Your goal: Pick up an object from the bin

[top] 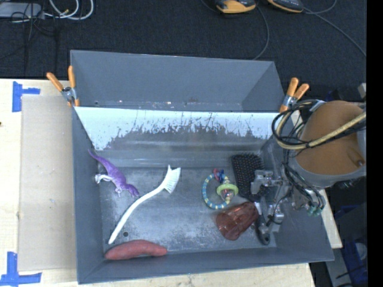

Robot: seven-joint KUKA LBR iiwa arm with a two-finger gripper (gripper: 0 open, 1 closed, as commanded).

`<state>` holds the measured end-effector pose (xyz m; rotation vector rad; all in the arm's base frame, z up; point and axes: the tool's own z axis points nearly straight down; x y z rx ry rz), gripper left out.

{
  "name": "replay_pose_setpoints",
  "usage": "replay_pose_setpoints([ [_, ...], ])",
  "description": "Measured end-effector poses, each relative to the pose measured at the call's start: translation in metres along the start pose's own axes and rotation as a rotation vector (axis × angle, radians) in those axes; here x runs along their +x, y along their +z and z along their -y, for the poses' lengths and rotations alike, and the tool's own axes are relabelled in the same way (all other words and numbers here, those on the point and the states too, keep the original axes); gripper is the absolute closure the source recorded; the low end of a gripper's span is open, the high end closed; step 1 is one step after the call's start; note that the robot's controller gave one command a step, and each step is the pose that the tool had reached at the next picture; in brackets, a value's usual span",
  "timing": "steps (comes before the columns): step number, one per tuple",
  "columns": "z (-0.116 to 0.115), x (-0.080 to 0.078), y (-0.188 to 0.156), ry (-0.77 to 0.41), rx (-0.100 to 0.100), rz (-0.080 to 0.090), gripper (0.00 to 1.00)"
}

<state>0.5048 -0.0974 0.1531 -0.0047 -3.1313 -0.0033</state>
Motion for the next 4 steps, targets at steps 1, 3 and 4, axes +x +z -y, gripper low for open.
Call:
replay_pose_setpoints([
  [1,0.0,-0.002,-0.004,-0.003,0.001,0.008,0.0],
  [3,-0.03,-0.02,0.084,0.048,-0.001,-0.004,1.0],
  [4,-0.026,-0.022,0.033,0.044,-0.002,-0.01,1.0],
])
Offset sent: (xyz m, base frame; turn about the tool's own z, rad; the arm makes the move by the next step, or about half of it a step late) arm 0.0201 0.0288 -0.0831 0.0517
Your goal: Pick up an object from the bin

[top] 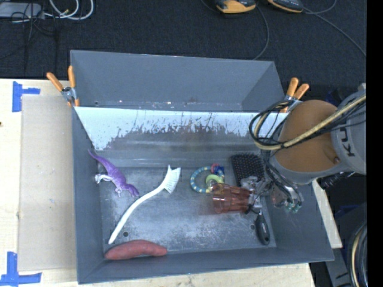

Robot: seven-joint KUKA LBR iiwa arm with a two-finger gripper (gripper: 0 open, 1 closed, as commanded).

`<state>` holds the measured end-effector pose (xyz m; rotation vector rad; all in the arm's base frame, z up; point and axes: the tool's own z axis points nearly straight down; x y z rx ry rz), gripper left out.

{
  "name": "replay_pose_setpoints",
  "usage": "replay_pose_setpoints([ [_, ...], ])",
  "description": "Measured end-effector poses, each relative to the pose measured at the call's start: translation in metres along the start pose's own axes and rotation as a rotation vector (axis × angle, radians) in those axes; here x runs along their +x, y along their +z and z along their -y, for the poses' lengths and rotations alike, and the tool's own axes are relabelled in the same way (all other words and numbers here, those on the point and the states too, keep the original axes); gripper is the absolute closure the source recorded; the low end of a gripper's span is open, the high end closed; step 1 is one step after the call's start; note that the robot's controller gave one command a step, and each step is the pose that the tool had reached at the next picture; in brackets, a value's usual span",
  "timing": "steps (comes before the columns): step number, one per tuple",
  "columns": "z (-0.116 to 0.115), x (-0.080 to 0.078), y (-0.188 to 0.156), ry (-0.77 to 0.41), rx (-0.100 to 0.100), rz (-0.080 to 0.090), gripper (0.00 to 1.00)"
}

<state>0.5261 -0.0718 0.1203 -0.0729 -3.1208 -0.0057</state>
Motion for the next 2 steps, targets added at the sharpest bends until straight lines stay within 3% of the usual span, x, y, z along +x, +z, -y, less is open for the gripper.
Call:
replay_pose_setpoints([
  [1,0.009,-0.002,-0.034,0.017,0.001,0.011,1.0],
  [2,0.006,0.007,-0.073,0.011,-0.001,-0.006,1.0],
])
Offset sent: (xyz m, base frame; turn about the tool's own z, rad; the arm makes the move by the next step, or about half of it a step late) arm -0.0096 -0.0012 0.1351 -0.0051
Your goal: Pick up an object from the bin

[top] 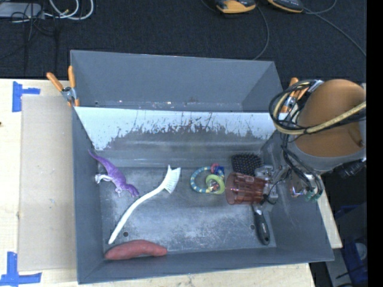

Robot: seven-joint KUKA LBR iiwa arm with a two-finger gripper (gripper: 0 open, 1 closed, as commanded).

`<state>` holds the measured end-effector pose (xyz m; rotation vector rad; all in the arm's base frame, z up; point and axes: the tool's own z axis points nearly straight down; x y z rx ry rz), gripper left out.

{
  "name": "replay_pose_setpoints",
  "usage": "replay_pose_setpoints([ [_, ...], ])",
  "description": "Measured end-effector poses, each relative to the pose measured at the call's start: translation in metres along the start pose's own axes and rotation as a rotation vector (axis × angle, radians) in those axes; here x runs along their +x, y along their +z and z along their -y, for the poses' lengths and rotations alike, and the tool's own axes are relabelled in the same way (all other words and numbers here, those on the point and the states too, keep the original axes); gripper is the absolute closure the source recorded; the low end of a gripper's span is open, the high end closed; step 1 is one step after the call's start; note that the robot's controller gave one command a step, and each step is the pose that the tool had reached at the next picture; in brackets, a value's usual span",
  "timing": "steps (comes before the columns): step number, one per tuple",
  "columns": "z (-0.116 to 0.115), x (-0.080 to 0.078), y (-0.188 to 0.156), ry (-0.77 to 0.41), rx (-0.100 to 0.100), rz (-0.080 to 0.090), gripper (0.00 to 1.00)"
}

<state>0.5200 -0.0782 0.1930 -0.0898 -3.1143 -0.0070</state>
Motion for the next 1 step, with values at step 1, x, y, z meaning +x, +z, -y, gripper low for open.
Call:
replay_pose_setpoints([
  [1,-0.0001,0.0014,-0.0546,0.004,0.001,0.014,1.0],
])
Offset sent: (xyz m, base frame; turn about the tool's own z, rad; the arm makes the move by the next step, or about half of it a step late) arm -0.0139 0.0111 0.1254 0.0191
